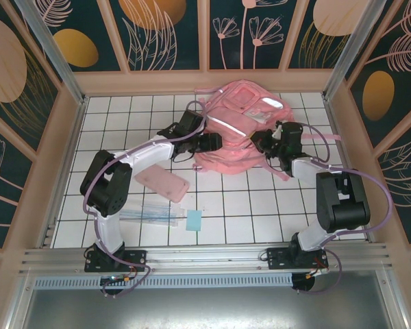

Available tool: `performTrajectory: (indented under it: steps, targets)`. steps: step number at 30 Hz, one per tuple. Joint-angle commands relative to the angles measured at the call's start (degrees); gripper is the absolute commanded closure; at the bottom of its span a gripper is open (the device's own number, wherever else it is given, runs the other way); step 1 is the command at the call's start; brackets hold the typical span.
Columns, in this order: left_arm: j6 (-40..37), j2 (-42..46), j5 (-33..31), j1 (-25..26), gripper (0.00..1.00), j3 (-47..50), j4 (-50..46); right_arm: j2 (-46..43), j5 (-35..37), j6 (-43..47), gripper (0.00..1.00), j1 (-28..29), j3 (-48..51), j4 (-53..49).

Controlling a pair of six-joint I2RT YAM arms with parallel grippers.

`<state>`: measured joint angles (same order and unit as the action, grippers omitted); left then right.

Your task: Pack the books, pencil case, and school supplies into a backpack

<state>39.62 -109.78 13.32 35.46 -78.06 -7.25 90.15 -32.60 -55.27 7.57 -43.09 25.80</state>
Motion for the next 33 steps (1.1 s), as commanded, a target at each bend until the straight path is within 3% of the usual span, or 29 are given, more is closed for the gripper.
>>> performTrajectory:
  steps: [1, 7, 11, 12, 15, 17, 22, 23, 26, 29, 31, 33]
  targets:
    - [10.6, -0.1, 4.3, 0.1, 0.28, 4.6, 13.0, -0.4, -9.1, -8.2, 1.00, -1.2, 0.5, 12.6]
    - [18.8, -1.2, 3.9, 0.1, 0.25, 8.3, 24.2, -0.1, -13.3, -17.0, 1.00, -1.4, 0.9, 20.8]
    - [20.4, -2.2, 0.8, 0.0, 0.24, 4.7, 26.1, -1.0, -13.5, -16.7, 1.00, -0.9, 1.3, 19.2]
    - [21.2, -2.9, 0.5, 0.1, 0.17, 3.6, 26.9, -1.2, -13.5, -16.4, 1.00, -0.7, 1.5, 18.8]
    - [23.7, -6.3, 1.5, 0.1, 0.20, 0.2, 28.3, -2.0, -13.5, -17.2, 1.00, -0.2, 3.2, 20.2]
    - [25.6, -8.3, 2.3, 0.1, 0.34, -0.4, 30.3, -2.5, -13.6, -15.5, 1.00, -0.2, 3.1, 18.2]
    - [24.7, -7.8, 0.2, -0.2, 0.95, -0.5, 32.3, -2.0, -16.0, -12.3, 1.00, -0.2, 2.1, 14.9]
    - [23.6, -7.0, -1.0, -0.5, 1.00, -0.8, 31.7, -1.7, -16.4, -12.3, 1.00, -0.2, 2.3, 15.2]
    - [20.6, -4.5, -3.4, -1.5, 1.00, -1.9, 29.9, -1.4, -17.4, -10.6, 1.00, 0.2, 1.9, 13.9]
    - [18.5, -2.8, -3.4, -1.6, 1.00, -3.6, 28.6, -2.0, -15.1, -3.0, 1.00, 1.4, -0.2, 6.9]
    - [18.5, -2.3, -1.8, -1.6, 1.00, -4.8, 28.0, -1.8, -13.0, 1.5, 0.91, 2.8, -1.9, 3.2]
    - [19.9, -2.0, 0.0, -1.6, 1.00, -4.6, 28.9, -0.8, -13.3, 1.7, 0.76, 4.0, -2.3, 6.0]
